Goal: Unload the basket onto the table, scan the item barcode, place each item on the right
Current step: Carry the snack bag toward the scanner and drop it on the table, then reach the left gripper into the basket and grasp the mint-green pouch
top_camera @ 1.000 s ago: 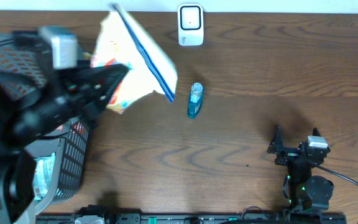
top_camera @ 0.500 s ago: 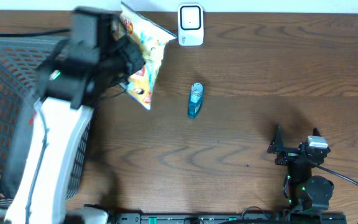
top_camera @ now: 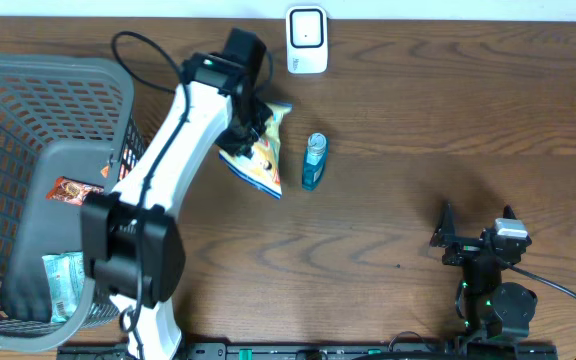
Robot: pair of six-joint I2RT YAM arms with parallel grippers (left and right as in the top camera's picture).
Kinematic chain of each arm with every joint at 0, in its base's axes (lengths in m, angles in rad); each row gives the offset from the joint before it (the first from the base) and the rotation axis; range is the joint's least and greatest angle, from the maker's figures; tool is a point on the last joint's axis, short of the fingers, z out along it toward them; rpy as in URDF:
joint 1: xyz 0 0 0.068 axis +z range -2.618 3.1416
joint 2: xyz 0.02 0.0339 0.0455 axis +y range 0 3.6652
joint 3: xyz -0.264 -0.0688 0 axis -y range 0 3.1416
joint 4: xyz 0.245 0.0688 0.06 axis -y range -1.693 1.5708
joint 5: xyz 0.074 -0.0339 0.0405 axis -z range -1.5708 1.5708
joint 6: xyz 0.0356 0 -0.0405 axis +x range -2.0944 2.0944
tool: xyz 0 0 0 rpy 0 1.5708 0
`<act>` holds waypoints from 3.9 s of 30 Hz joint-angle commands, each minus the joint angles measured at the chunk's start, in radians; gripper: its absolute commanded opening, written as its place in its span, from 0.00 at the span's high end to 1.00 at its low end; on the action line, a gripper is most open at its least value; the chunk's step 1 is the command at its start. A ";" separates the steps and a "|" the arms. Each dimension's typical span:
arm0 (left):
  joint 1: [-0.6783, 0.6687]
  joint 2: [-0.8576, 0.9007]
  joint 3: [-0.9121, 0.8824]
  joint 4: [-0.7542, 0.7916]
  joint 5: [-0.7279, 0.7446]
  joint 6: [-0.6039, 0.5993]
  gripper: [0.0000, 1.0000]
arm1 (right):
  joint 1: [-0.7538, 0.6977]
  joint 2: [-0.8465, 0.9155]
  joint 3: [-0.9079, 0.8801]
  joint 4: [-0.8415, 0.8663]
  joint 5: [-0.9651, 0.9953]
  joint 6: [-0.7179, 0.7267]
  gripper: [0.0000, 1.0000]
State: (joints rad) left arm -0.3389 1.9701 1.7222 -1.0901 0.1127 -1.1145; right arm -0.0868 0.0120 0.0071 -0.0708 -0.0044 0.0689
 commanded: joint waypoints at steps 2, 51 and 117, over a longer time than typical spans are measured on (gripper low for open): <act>-0.008 0.041 -0.055 -0.005 -0.016 -0.088 0.93 | -0.005 -0.006 -0.002 -0.005 -0.002 0.013 0.01; 0.400 -0.779 -0.121 0.010 -0.781 0.130 0.02 | -0.005 -0.006 -0.002 -0.005 -0.003 0.013 0.01; 0.879 -0.011 -0.679 0.034 -0.517 -0.242 0.06 | -0.005 -0.006 -0.002 -0.005 -0.003 0.013 0.01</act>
State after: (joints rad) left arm 0.5346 1.8915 1.1442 -1.0962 -0.5079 -1.3720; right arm -0.0868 0.0120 0.0071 -0.0711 -0.0044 0.0689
